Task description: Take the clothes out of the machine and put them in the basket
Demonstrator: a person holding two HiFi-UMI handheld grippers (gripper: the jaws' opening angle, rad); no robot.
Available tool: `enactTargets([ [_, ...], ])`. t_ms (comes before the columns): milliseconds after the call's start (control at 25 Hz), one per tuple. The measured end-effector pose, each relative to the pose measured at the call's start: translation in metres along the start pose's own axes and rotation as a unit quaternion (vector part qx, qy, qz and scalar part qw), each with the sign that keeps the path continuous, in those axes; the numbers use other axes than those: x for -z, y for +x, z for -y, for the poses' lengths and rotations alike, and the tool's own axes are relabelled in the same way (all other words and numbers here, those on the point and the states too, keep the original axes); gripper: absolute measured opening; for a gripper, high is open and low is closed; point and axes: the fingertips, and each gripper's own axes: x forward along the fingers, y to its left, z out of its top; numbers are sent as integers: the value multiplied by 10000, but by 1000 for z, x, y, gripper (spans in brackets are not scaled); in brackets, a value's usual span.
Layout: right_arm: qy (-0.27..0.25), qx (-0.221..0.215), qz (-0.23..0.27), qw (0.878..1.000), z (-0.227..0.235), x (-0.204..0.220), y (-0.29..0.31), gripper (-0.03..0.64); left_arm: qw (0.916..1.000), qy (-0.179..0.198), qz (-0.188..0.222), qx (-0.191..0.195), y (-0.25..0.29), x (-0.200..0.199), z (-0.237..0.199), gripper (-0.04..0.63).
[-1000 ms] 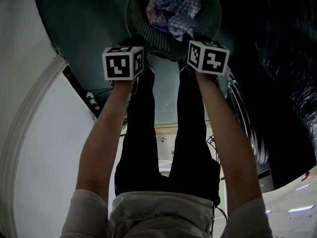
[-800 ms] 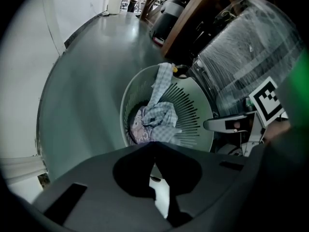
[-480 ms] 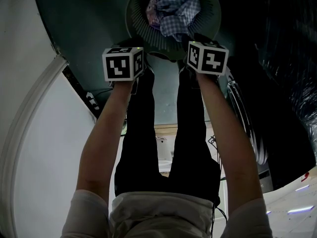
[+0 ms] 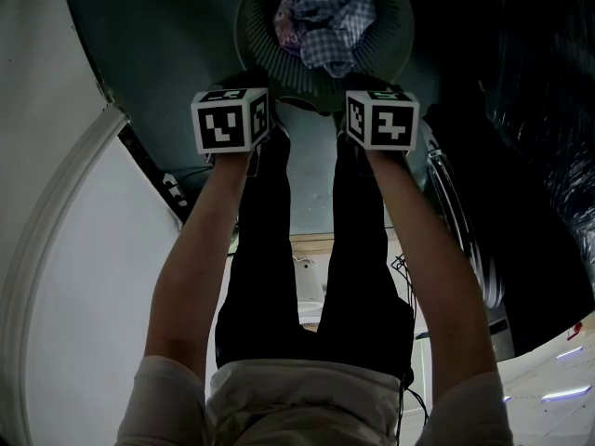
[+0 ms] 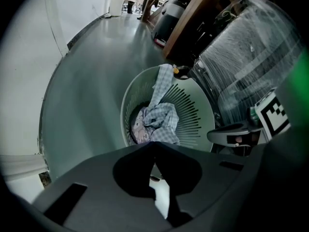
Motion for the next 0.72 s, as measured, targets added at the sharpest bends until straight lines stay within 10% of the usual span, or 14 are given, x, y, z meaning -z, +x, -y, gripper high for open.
enactTargets([
  [720,-509,-32,9,9987,-18,8,-12,8,9990,426,49,-154,-15,12,1,20],
])
